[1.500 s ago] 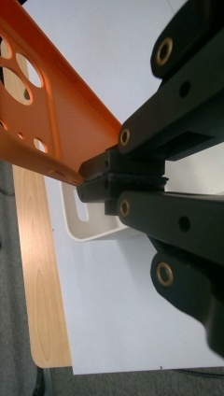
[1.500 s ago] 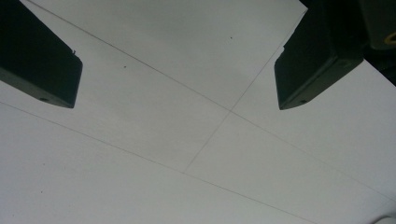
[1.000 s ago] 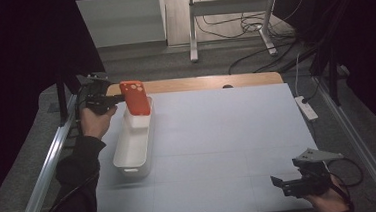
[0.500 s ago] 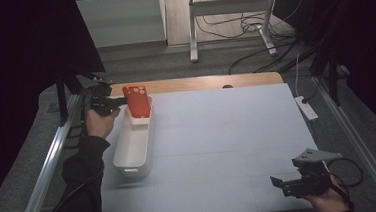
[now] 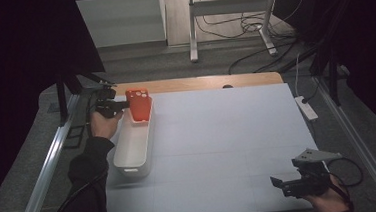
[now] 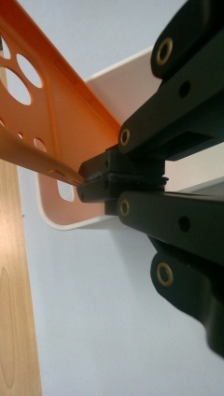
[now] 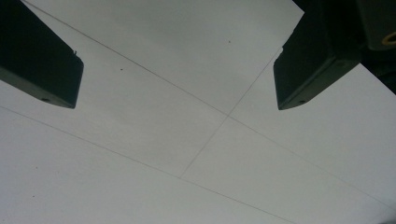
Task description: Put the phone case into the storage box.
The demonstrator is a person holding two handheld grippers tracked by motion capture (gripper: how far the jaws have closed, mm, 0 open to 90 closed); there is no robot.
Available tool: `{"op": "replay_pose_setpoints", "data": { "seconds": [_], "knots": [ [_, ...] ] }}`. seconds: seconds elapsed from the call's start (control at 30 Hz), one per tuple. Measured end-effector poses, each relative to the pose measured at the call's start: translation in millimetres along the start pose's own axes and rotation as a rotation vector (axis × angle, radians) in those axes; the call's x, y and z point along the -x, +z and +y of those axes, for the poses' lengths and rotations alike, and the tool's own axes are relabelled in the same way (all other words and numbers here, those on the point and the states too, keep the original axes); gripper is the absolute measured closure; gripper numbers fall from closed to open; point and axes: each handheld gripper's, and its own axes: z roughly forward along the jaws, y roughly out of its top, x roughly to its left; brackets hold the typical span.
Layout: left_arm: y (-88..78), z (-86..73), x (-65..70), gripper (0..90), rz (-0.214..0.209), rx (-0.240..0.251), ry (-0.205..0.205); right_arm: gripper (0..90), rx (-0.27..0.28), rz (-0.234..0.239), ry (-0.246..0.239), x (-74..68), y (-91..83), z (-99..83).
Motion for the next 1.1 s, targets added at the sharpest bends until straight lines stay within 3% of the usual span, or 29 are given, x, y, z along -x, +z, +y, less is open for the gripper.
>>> {"op": "replay_pose_setpoints", "data": {
  "seconds": [0.43,0.6,1.1],
  "knots": [
    [10.8,-0.4,1.3,89.5,0.025,-0.016,-0.003,2.0,-0.005,-0.001,0.002,-0.2,0.3,0.2],
    [12.8,0.3,2.0,89.1,0.038,-0.018,0.015,2.0,-0.007,-0.002,0.003,0.0,0.5,0.1],
    [11.3,4.0,7.0,79.5,0.071,0.029,0.048,2.0,-0.007,0.001,0.003,0.1,0.4,0.1]
  ]
}}
